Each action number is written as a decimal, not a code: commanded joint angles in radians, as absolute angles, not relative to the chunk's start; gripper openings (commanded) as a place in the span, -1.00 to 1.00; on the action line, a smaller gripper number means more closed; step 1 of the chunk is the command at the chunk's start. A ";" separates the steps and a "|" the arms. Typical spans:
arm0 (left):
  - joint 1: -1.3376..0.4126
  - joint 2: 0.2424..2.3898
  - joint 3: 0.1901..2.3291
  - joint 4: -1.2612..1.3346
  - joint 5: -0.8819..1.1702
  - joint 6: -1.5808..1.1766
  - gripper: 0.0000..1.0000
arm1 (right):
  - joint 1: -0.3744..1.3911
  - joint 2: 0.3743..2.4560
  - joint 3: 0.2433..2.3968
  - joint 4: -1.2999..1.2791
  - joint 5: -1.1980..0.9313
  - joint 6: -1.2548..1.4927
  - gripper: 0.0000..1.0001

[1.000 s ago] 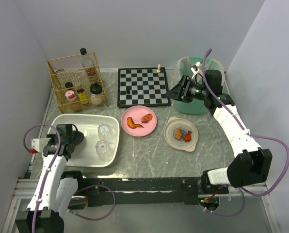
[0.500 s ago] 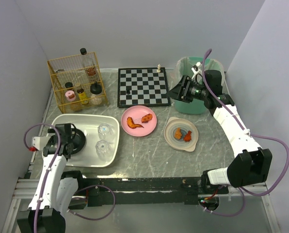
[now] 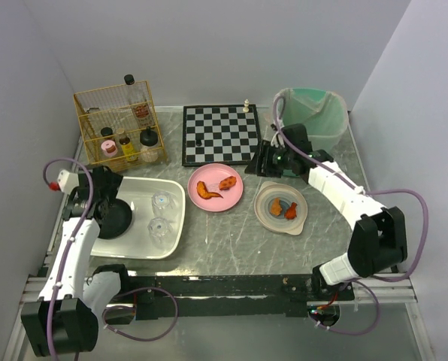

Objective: Clear the kitchen counter

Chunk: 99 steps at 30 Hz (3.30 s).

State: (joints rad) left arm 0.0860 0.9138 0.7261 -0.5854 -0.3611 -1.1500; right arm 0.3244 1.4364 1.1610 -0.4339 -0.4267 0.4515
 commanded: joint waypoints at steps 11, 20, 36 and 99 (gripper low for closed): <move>0.091 0.854 0.762 -0.365 -0.048 -0.900 0.99 | 0.445 1.641 1.051 -0.238 -0.282 0.486 0.17; 0.091 0.834 0.759 -0.333 0.020 -0.874 0.99 | 0.488 1.739 1.058 -0.207 -0.210 0.526 0.09; 0.090 0.841 0.723 -0.311 0.021 -0.874 0.99 | 0.525 1.865 1.060 -0.147 -0.117 0.614 -0.30; 0.091 0.910 0.687 -0.264 0.164 -0.853 0.99 | -0.172 1.617 2.057 -0.966 -0.272 0.571 -1.00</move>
State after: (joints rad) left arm 0.0860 0.9051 0.6899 -0.2966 0.1356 -0.8761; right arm -0.1295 1.6196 1.9724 -0.9722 -0.2550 0.5240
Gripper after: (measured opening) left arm 0.994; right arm 0.032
